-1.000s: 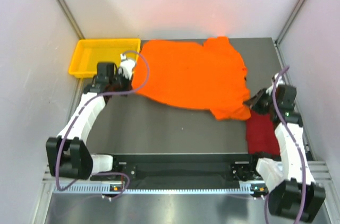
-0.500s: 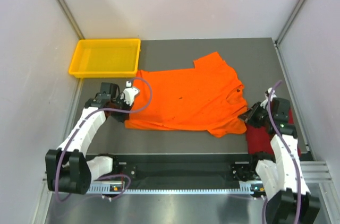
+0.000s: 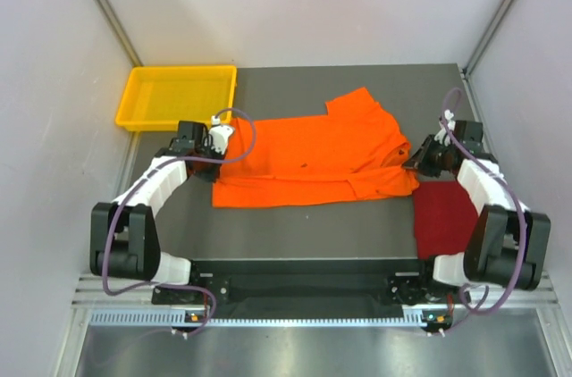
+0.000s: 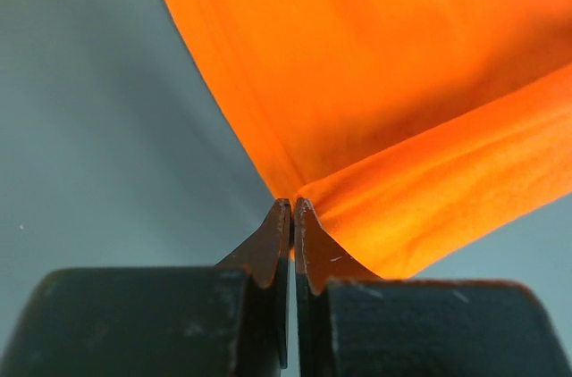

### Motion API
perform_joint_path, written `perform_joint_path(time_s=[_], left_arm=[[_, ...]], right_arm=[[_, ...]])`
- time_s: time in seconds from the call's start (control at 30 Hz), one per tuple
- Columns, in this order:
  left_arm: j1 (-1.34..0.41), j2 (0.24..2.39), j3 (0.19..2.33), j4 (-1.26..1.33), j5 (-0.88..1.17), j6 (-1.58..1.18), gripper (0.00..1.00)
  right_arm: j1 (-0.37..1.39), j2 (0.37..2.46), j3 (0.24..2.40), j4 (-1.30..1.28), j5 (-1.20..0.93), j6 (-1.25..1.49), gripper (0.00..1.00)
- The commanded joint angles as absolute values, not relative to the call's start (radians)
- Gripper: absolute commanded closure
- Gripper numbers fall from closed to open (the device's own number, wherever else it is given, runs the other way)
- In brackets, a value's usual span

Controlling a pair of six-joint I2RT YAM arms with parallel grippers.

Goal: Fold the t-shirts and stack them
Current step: Fold the tshirt

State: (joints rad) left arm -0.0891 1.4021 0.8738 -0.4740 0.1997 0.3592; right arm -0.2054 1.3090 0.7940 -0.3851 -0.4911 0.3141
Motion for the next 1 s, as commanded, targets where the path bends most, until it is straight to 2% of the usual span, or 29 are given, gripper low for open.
perform_joint_path(time_s=[0.0,0.47,0.5,0.53,0.57,0.63,0.7,0.87,0.9,0.97], left_arm=[[-0.084,1.439,0.931,-0.390,0.187,0.325,1.00],[-0.084,1.520,0.940,-0.308,0.117,0.293,1.00],[-0.084,1.520,0.939,-0.310,0.118,0.295,1.00],[-0.084,1.525,0.940,-0.313,0.123,0.298,1.00],[-0.084,1.526,0.954,-0.322,0.138,0.307,0.93],[-0.084,1.535,0.977,-0.363,0.132,0.305,0.61],[-0.084,1.528,1.015,-0.396,0.089,0.307,0.49],[-0.087,1.350,0.933,-0.397,0.078,0.423,0.50],[-0.089,1.295,0.914,-0.417,0.142,0.448,0.55],[-0.107,1.252,0.861,-0.501,0.225,0.545,0.58]], right_arm=[[-0.196,1.397,0.879,-0.377,-0.496,0.256,1.00],[-0.146,1.611,1.022,-0.339,-0.443,0.252,0.99],[-0.144,1.624,1.034,-0.344,-0.433,0.253,0.97],[-0.143,1.649,1.057,-0.347,-0.430,0.252,0.83],[-0.144,1.658,1.071,-0.353,-0.423,0.253,0.71],[-0.144,1.664,1.118,-0.402,-0.394,0.241,0.52],[-0.144,1.638,1.137,-0.454,-0.303,0.230,0.48],[-0.146,1.444,1.072,-0.535,-0.048,0.247,0.46],[-0.147,1.384,1.051,-0.549,-0.019,0.252,0.47],[-0.147,1.309,0.979,-0.551,-0.015,0.258,0.54]])
